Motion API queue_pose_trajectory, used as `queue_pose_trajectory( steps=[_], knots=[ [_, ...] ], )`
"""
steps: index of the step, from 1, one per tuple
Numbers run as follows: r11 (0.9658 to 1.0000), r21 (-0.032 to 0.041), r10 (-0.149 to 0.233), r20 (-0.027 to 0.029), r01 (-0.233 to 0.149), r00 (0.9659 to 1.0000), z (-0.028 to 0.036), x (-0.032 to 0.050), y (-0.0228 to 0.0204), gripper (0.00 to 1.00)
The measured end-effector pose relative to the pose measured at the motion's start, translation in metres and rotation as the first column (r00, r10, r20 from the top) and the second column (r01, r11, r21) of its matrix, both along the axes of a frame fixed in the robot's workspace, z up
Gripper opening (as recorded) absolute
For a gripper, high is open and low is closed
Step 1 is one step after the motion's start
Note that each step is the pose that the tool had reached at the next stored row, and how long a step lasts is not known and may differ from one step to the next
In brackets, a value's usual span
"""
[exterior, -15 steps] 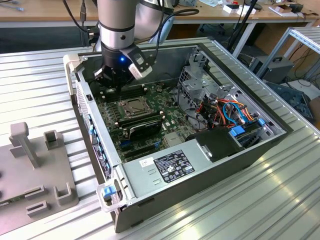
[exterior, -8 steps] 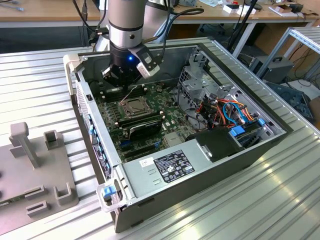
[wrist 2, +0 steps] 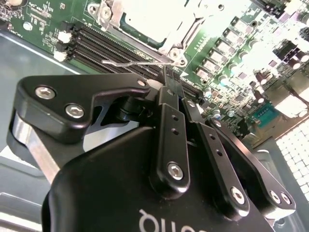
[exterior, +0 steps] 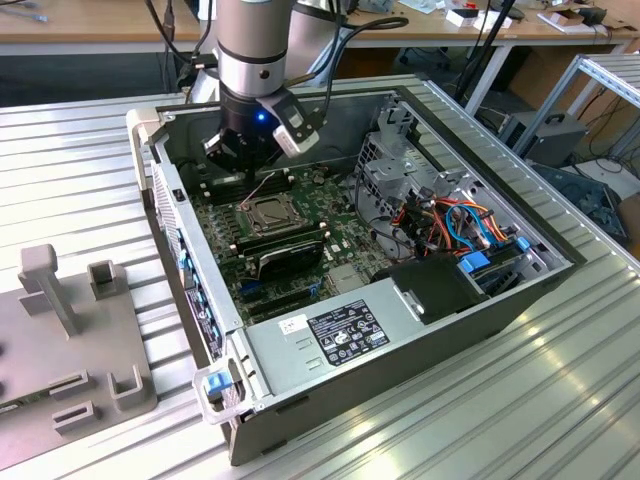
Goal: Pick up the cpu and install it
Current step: 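Install the first cpu locking lever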
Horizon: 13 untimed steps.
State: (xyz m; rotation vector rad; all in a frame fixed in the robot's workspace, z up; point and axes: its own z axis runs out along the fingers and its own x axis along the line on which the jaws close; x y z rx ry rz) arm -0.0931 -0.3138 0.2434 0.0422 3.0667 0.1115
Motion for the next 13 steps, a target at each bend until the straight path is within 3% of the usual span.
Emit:
queue_pose_trajectory(
  steps=[1,2,8,13],
  knots=[
    [1.0,0.0095,0.0,0.0,0.0,1.0,-0.0001,0.0002,0.0,0.11],
    [0.9999,0.0147,0.001,0.0001,-0.001,1.0,-0.0002,0.0007,0.0,0.11],
    [0.9998,0.0185,0.001,0.0002,-0.001,1.0,-0.0022,0.0089,0.0001,0.11],
    [0.9993,0.0362,0.009,0.0002,-0.009,1.0,-0.0042,0.0107,0.0002,0.11]
  ],
)
